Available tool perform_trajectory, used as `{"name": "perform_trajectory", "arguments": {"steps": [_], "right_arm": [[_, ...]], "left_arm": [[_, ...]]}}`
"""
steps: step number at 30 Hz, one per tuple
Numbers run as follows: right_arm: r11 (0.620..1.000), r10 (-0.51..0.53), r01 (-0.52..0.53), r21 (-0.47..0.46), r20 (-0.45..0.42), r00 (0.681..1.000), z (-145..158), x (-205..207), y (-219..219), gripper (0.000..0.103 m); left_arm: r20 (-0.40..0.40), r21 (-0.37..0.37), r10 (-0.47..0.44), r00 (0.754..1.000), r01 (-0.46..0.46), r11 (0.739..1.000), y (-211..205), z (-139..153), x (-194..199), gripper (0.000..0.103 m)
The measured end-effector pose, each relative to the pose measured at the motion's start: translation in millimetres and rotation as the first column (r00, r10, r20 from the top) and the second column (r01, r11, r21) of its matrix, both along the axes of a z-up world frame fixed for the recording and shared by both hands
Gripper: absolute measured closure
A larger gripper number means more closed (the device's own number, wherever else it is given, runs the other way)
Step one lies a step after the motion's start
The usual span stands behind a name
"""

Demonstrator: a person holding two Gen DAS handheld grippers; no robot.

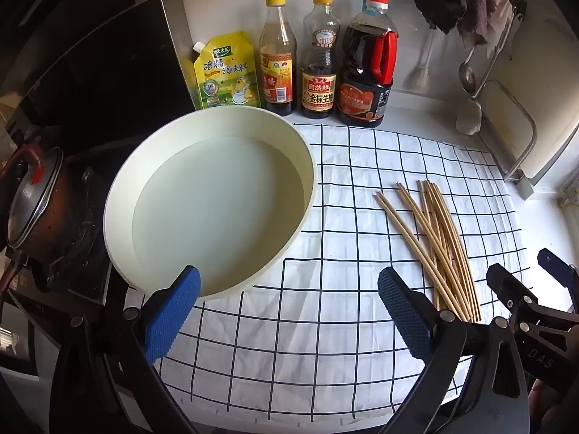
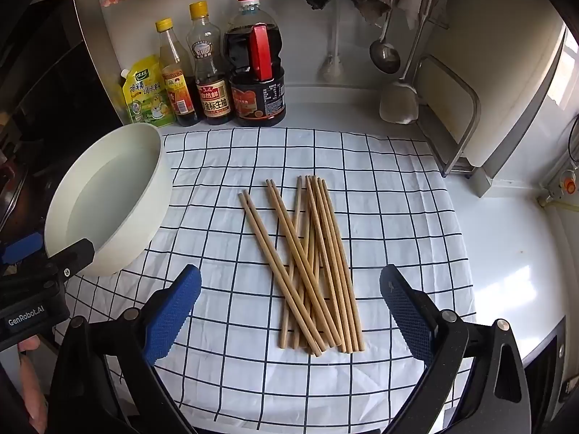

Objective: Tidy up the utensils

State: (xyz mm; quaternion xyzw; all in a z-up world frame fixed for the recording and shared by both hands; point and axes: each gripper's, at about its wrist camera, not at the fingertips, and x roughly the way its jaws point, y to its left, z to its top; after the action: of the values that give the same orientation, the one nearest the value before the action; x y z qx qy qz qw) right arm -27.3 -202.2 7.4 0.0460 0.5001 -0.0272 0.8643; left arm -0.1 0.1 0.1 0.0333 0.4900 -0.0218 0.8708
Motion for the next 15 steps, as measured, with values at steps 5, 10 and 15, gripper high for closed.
{"name": "perform_trajectory", "arguments": {"steps": [5, 10, 15], "right_arm": [[1.0, 0.002, -0.002, 0.002, -0.001, 1.0, 1.7, -0.6, 0.2, 0.009], [1.0, -0.003, 0.003, 0.002, 0.002, 1.0, 1.6, -1.3, -1.2, 0.009], [1.0, -0.005, 0.005, 0.005, 0.001, 1.0, 7.0, -1.3, -1.3, 0.009]], "left_arm": [[0.008, -0.001, -0.007, 1.0, 0.007, 1.0, 1.6, 4.2, 1.3, 0.006], [0.009, -0.004, -0.006, 1.0, 0.006, 1.0, 4.2, 3.1, -1.5, 0.006], [0.007, -0.005, 0.003, 1.0, -0.003, 1.0, 1.8, 3.2, -3.2, 0.006]]}}
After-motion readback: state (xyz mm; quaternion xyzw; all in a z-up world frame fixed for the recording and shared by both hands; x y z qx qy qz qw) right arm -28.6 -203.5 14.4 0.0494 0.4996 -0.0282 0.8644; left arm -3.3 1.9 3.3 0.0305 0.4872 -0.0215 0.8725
